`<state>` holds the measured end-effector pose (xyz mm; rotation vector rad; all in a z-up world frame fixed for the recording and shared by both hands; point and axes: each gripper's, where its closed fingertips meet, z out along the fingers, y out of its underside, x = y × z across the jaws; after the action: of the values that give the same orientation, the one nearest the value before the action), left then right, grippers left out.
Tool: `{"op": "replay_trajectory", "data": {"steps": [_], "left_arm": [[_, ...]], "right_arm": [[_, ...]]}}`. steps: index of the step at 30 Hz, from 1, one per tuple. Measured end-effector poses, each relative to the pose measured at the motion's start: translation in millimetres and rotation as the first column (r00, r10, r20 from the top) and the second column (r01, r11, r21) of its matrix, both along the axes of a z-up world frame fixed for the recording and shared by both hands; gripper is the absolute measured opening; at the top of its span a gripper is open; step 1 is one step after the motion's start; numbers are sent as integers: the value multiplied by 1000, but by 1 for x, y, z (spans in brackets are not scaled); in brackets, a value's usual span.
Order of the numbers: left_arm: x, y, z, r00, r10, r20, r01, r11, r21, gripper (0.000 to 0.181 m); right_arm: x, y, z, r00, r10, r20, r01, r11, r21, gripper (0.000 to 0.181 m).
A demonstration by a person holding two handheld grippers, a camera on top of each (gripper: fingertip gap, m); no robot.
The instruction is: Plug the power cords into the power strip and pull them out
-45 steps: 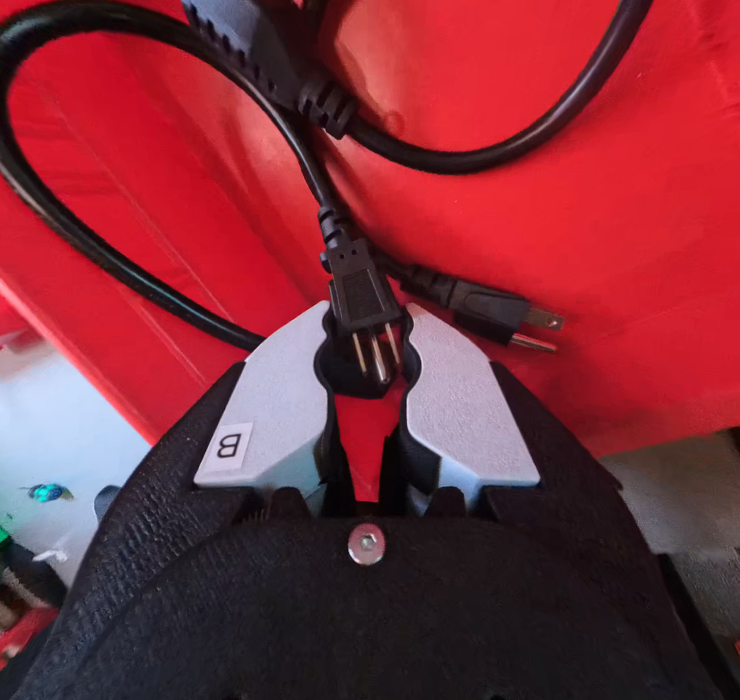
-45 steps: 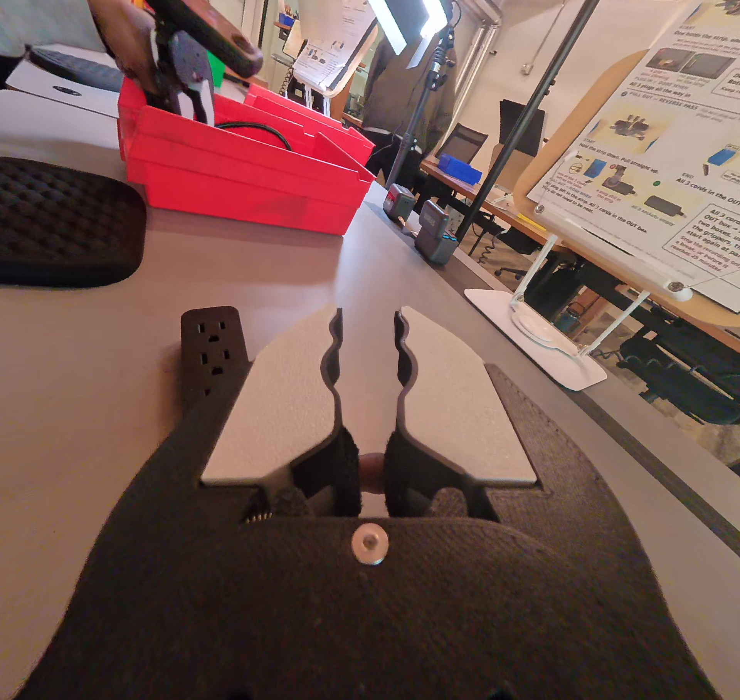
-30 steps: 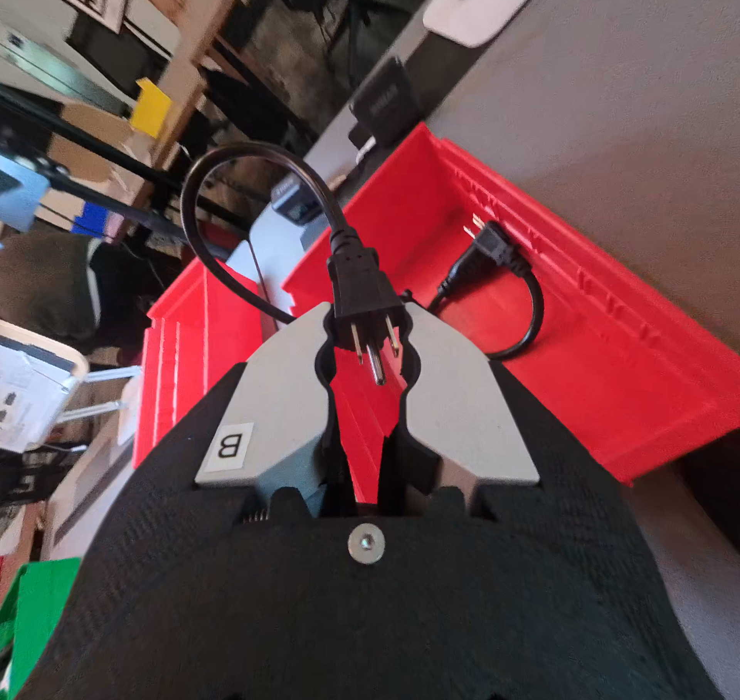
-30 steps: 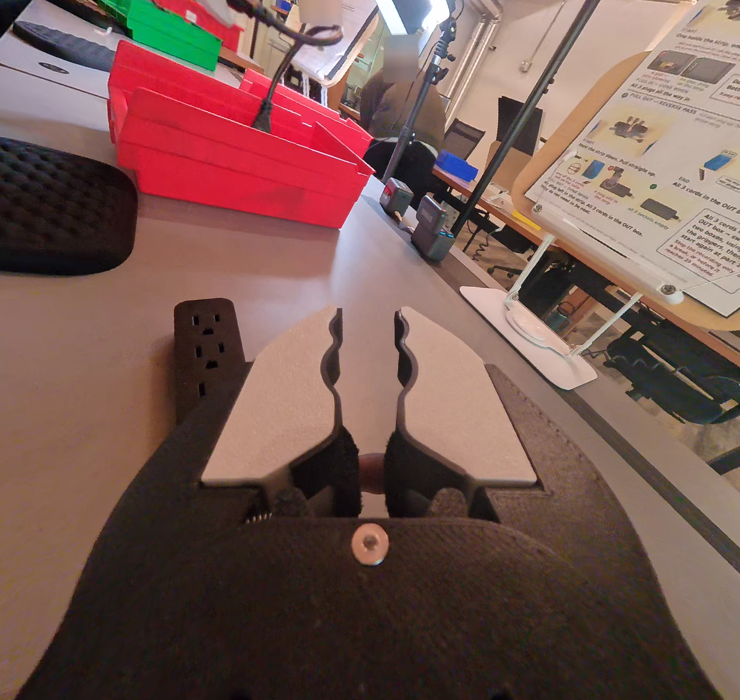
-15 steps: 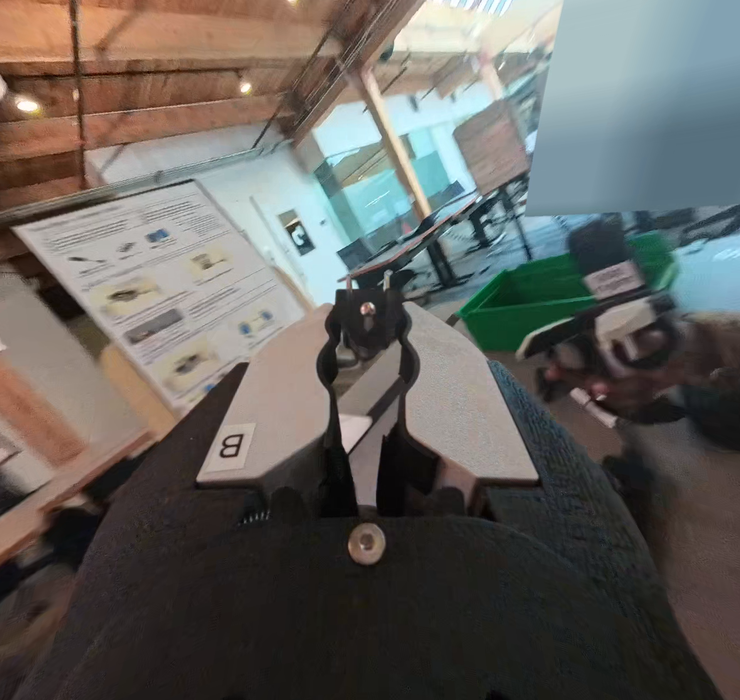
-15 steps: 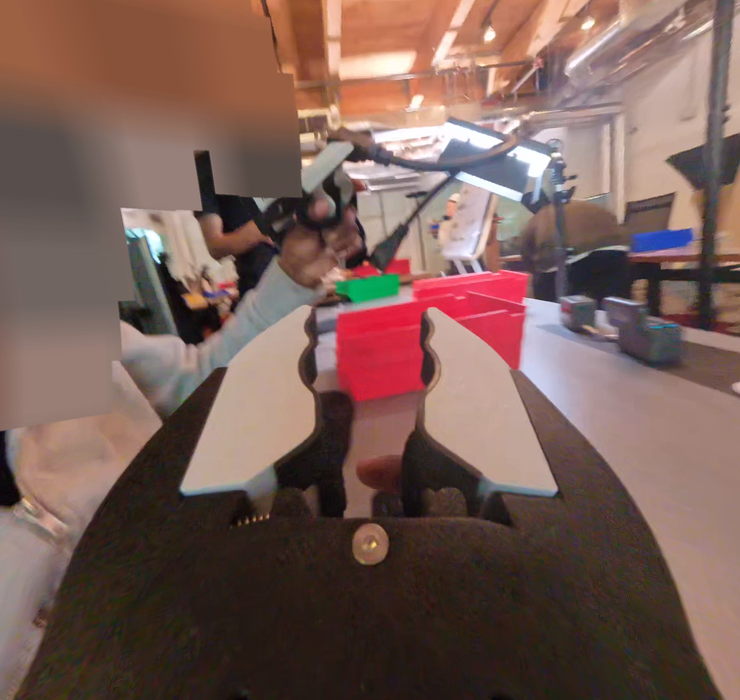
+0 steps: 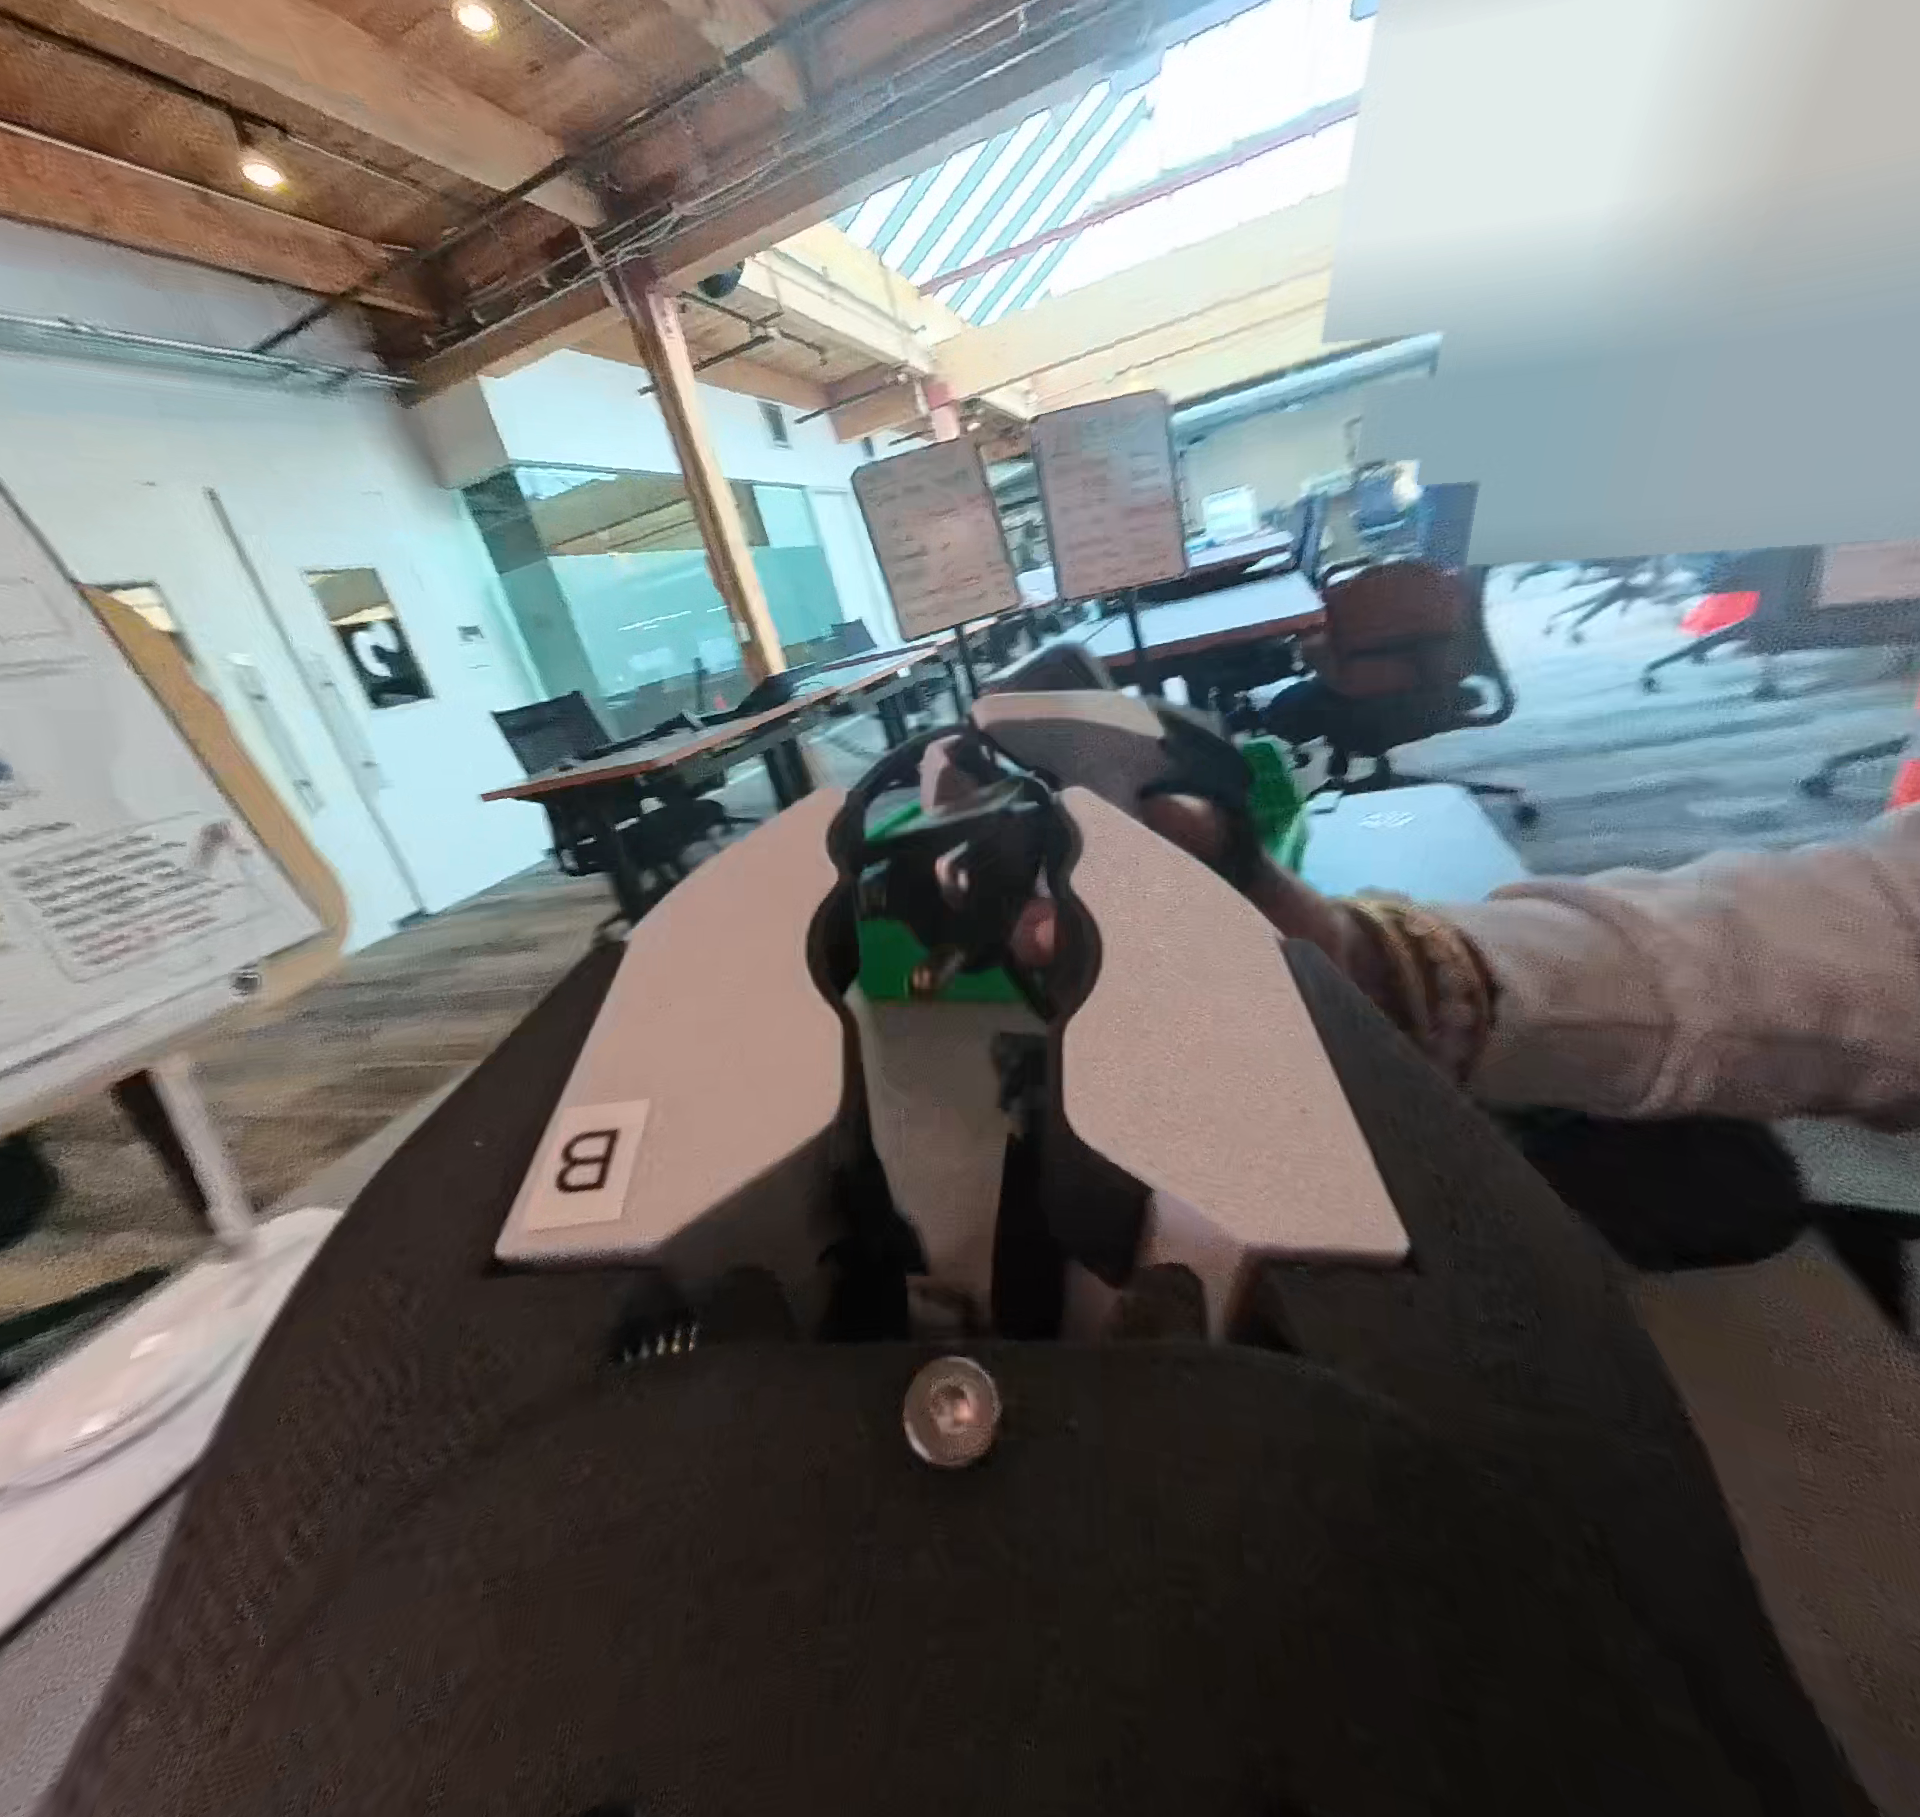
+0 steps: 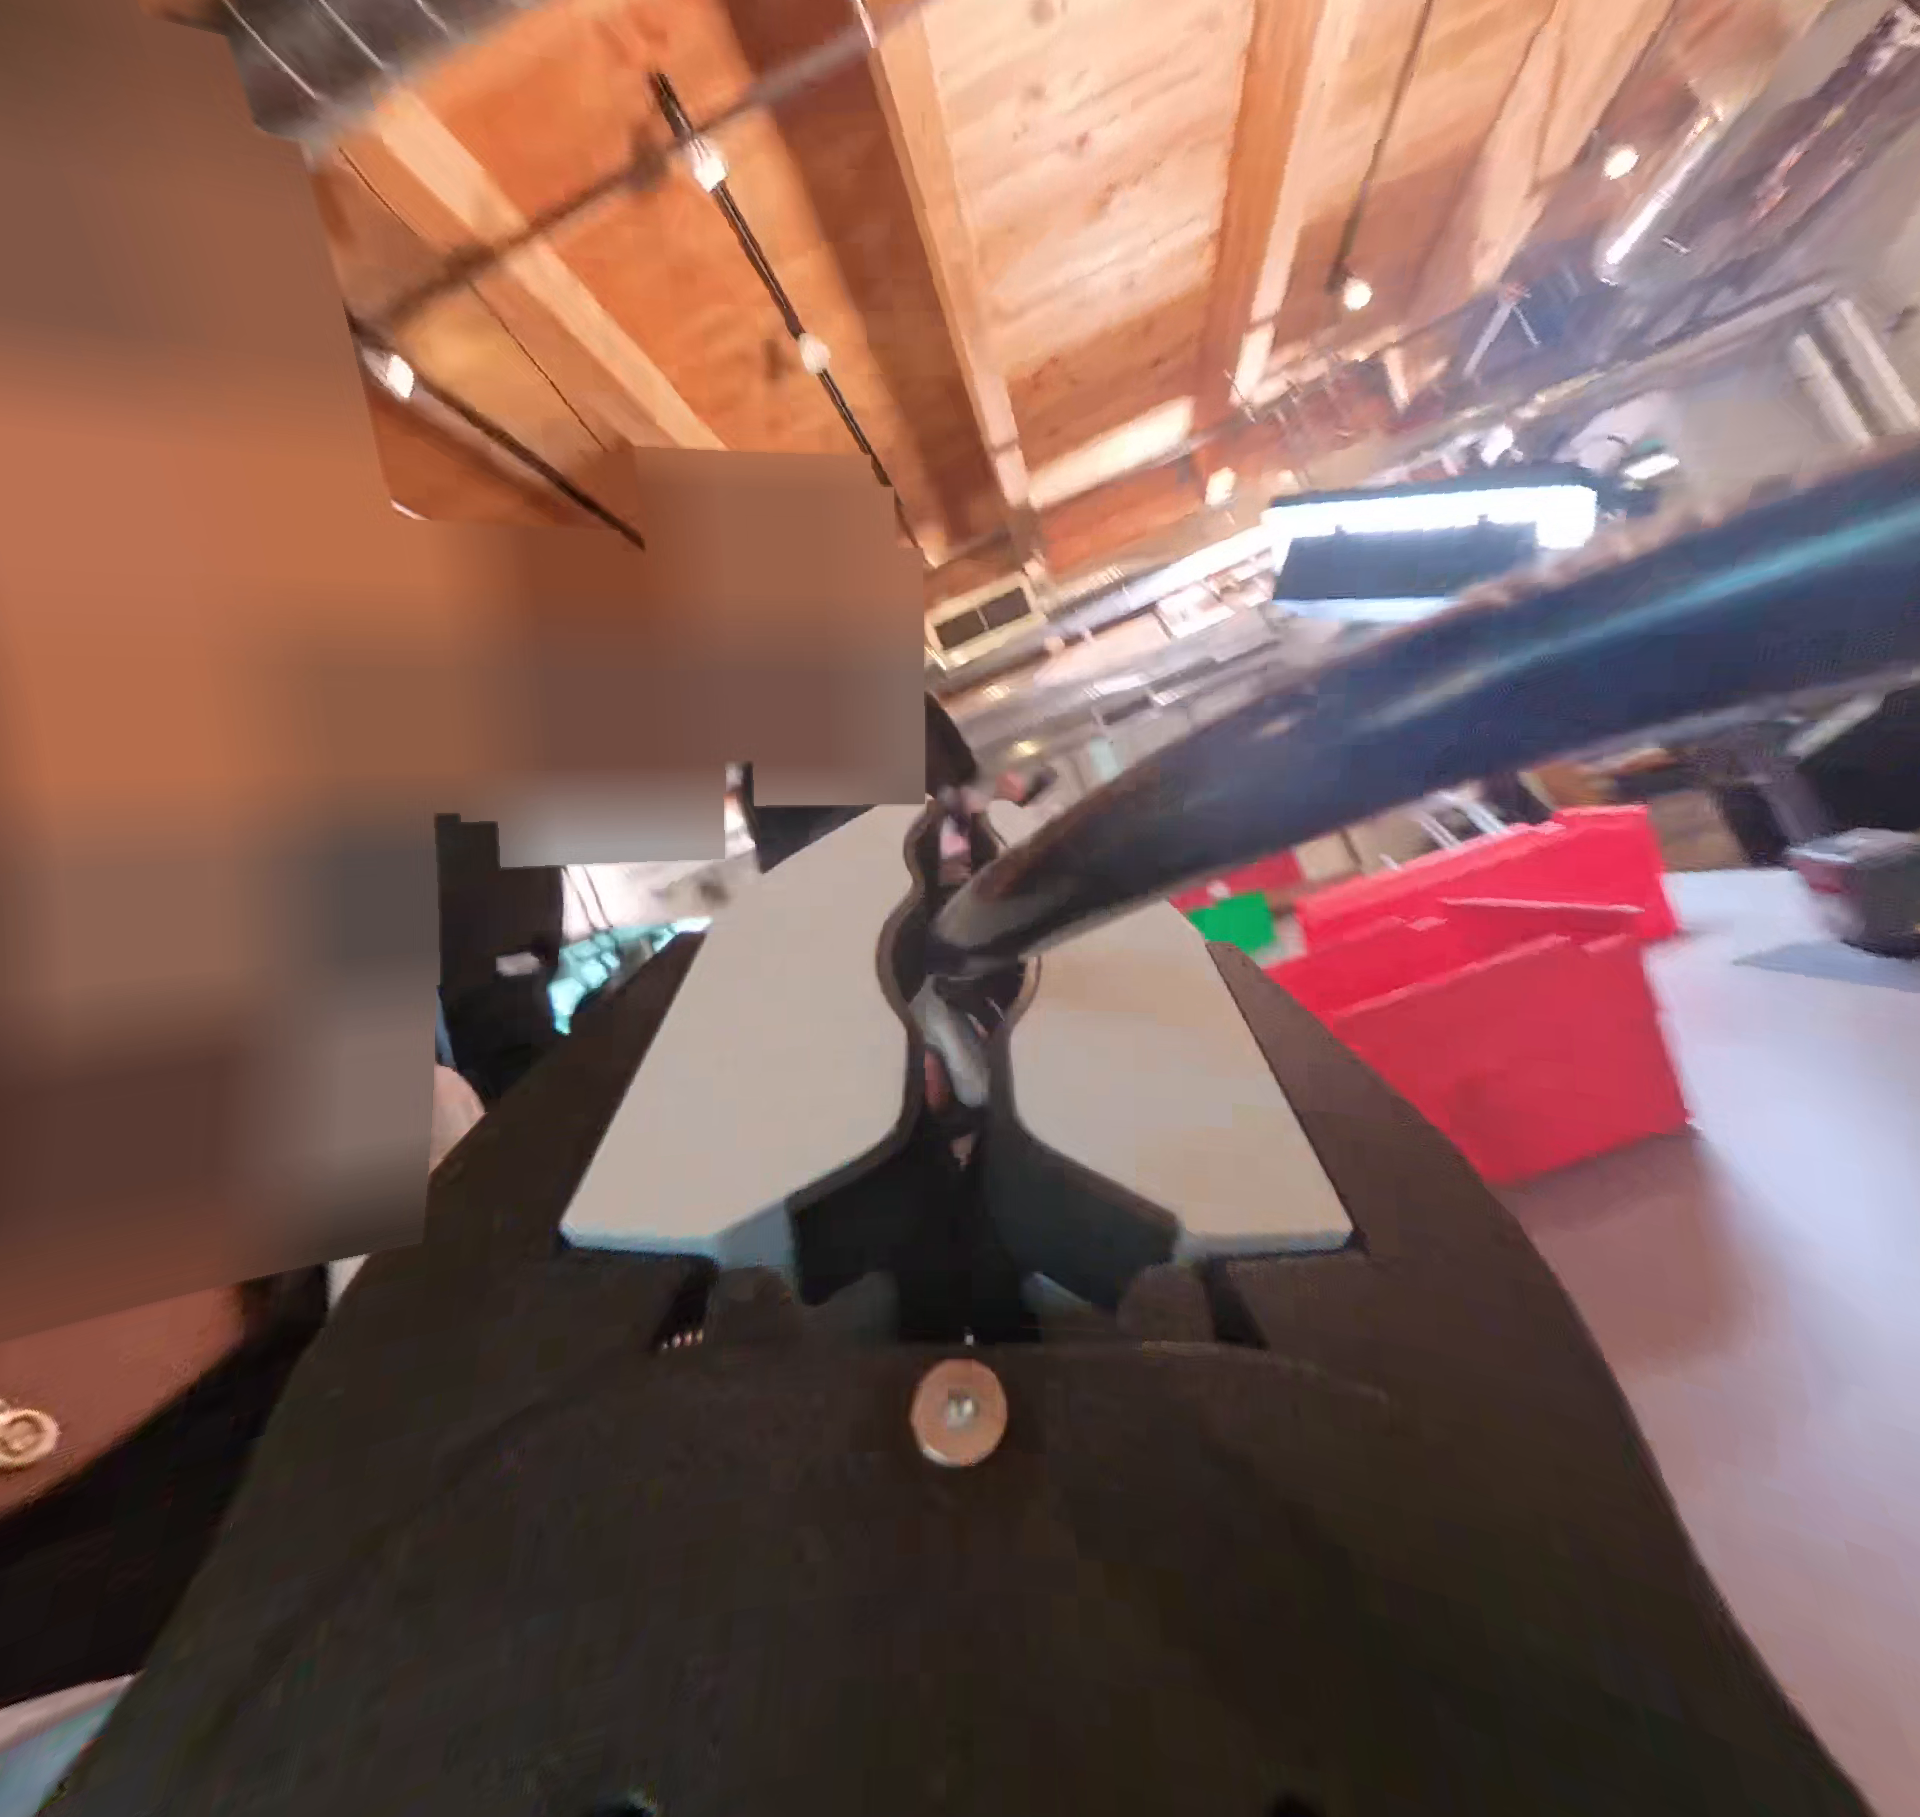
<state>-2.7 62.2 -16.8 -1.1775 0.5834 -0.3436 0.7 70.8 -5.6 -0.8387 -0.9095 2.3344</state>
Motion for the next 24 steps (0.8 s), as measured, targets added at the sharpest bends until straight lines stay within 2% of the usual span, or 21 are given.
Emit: {"op": "replay_trajectory", "data": {"steps": [1,3,6,10,11,12,15,18,21,22,24], "left_arm": [[-5,2,-3,996,64,-60,-63,998,25,37],[-11,4,-11,974,137,-180,-131,990,43,45],[-8,8,-40,955,69,-288,-105,988,-112,49],[-4,15,-68,966,-30,-258,-50,953,-297,54],[-4,15,-72,966,-43,-254,-43,946,-320,47],[0,13,-74,966,-77,-247,-12,941,-339,33],[6,9,-81,963,-121,-239,18,919,-393,29],[1,16,-69,962,-1,-274,-67,969,-239,28],[0,20,-58,960,87,-266,-126,983,-132,28],[0,22,-58,955,109,-277,-145,983,-113,28],[0,22,-60,946,133,-295,-163,983,-79,28]], "right_arm": [[-3,4,-4,999,-32,37,31,999,29,5],[-8,12,-15,990,-84,110,73,992,100,5],[-7,15,-23,984,-83,159,59,987,150,6],[-5,11,-27,981,-45,187,10,983,181,6],[-5,9,-29,980,-42,195,3,981,196,6],[-6,7,-30,979,-42,197,0,978,206,5],[-4,5,-30,983,-42,181,1,975,223,6],[-6,13,-28,980,-117,159,80,972,221,7],[-12,5,-35,970,-163,179,101,945,311,39],[-15,0,-40,966,-174,190,98,930,355,44],[-20,2,-45,950,-252,186,159,899,408,31]]}}
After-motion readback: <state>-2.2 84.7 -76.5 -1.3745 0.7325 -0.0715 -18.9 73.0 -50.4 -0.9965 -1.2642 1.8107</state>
